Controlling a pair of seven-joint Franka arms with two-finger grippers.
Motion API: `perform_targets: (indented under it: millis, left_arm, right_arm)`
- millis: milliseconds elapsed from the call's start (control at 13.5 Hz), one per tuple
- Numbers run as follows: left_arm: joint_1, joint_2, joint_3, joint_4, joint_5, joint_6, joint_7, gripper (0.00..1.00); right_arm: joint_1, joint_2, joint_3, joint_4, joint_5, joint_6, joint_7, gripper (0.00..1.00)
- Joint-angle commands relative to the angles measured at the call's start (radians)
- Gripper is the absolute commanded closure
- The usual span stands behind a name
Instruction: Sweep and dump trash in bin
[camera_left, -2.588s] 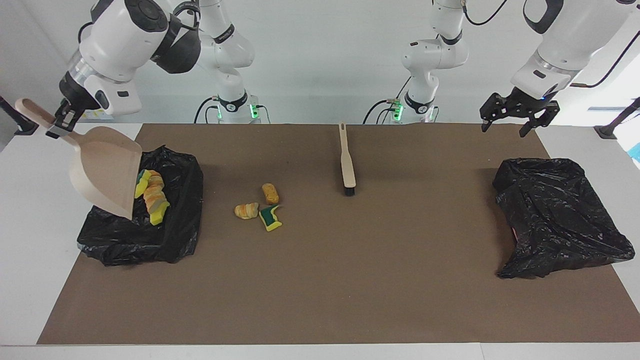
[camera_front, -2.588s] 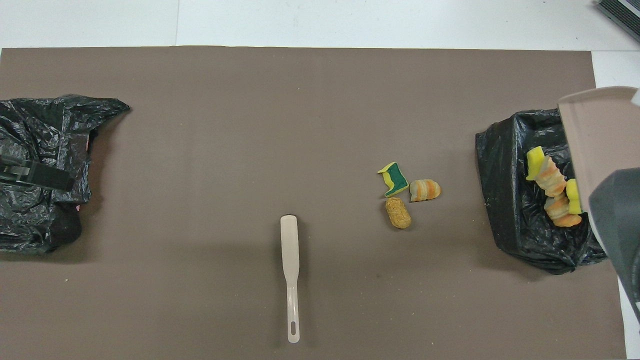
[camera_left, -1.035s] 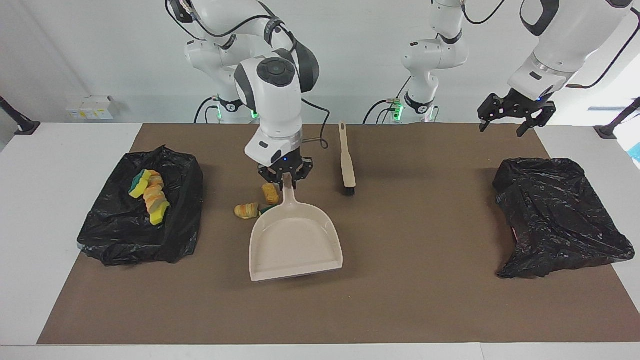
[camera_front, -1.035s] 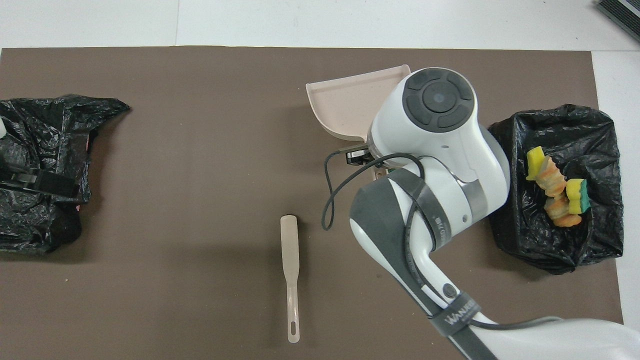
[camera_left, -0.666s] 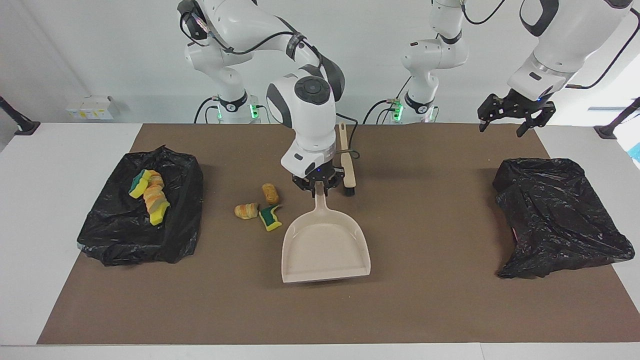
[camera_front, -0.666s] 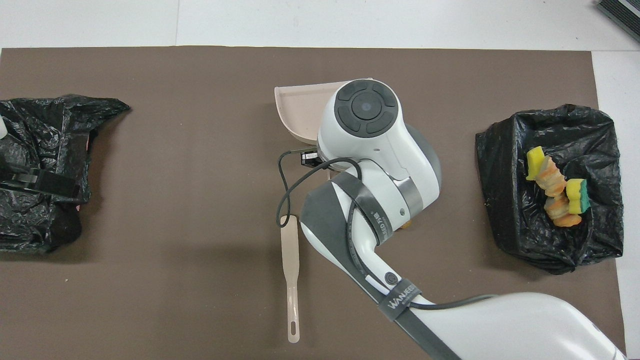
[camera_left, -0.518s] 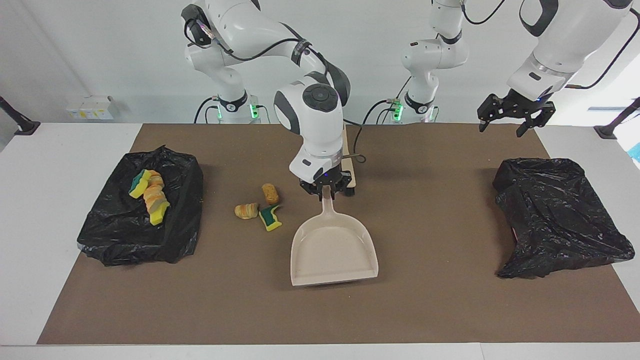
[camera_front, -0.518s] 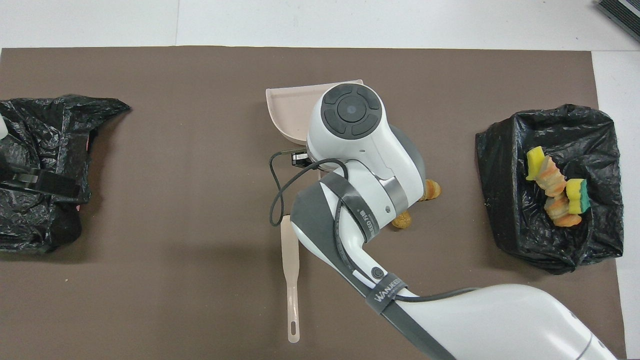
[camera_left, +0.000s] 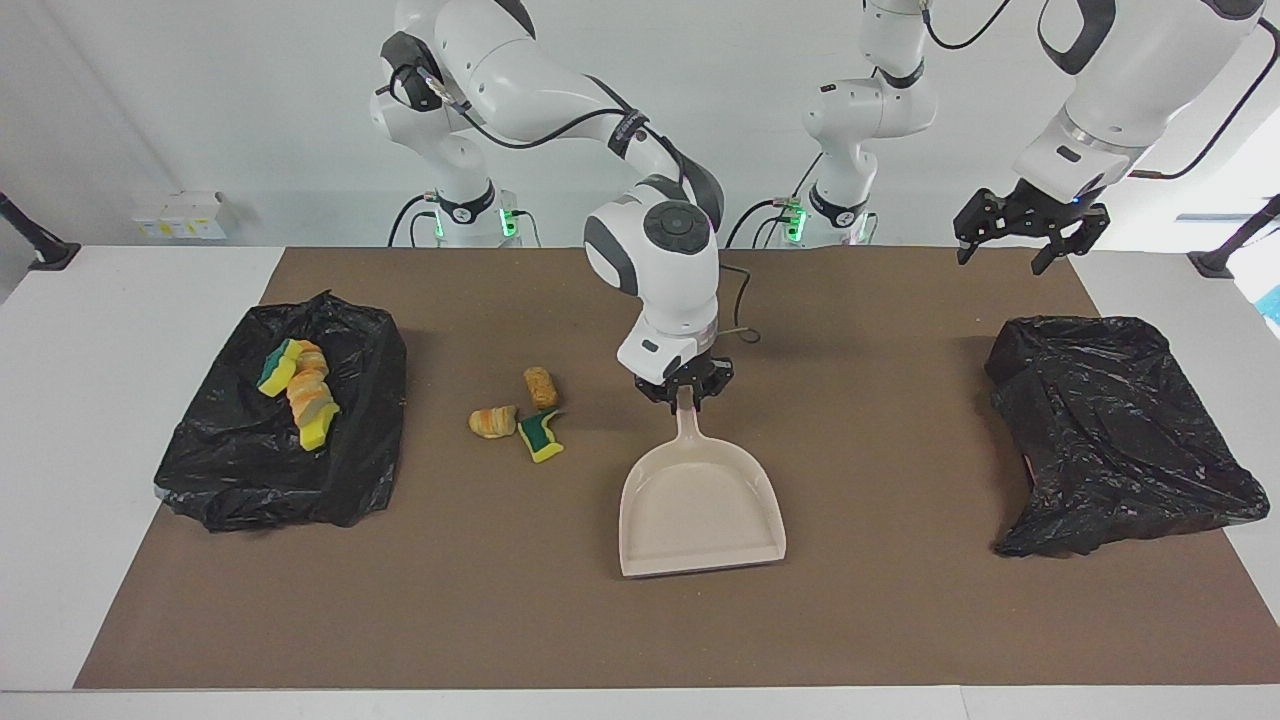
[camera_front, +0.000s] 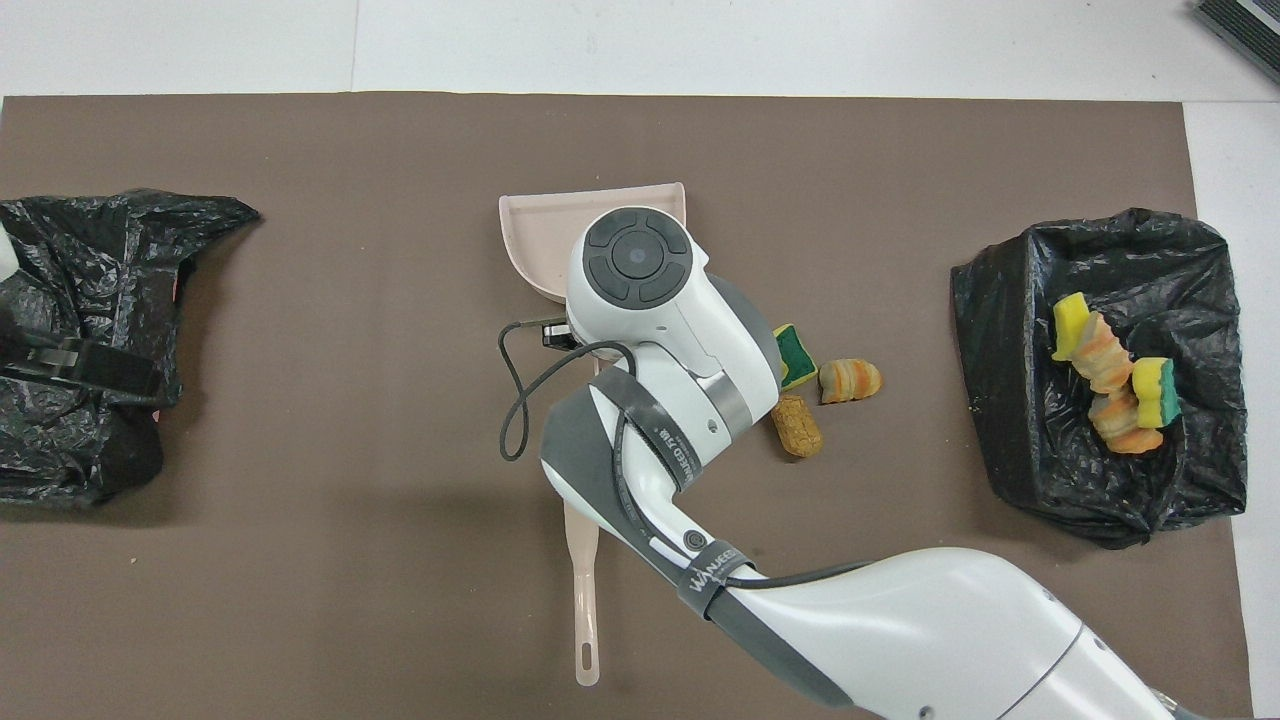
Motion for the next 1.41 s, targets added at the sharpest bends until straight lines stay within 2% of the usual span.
perform_targets:
  millis: [0,296,518,592,666,813,961,1035,1331]
  left_arm:
    - [-0.006,-0.030,0.001,-0.038,0.016,0.023,0.006,0.00]
    - [-0.008,-0.030,-0.001,-0.044,0.016,0.023,0.006,0.00]
    - [-0.012,-0.032,-0.007,-0.055,0.016,0.029,0.005,0.00]
    - [-0.012,-0.032,-0.010,-0.065,0.016,0.043,0.005,0.00]
    - [-0.012,-0.032,-0.012,-0.067,0.014,0.051,-0.012,0.00]
    - [-0.035,-0.015,-0.012,-0.067,0.014,0.093,-0.067,0.00]
    - [-0.069,0.008,-0.012,-0.067,0.014,0.129,-0.110,0.00]
    - [-0.087,0.026,-0.012,-0.066,0.013,0.150,-0.115,0.00]
    - [-0.160,0.086,-0.012,-0.058,0.013,0.245,-0.193,0.00]
  right_arm:
    - [-0.007,0.016,0.001,0.019,0.030,0.018,0.013,1.00]
    - [-0.019,0.021,0.001,0.006,0.035,0.052,0.002,1.00]
    - [-0.025,0.021,0.001,0.008,0.039,0.052,0.001,0.79]
    - [-0.033,0.022,0.001,0.008,0.036,0.052,0.000,0.75]
    - [-0.033,0.024,0.001,0.009,0.036,0.052,0.000,0.61]
    - [-0.036,0.019,0.001,0.011,0.033,0.053,0.005,0.46]
    - [-0.059,0.010,0.001,0.017,0.076,0.052,0.023,0.35]
    - [-0.067,-0.001,-0.001,0.017,0.107,0.049,0.025,0.33]
    - [-0.107,-0.099,-0.001,-0.012,0.122,0.006,0.027,0.19]
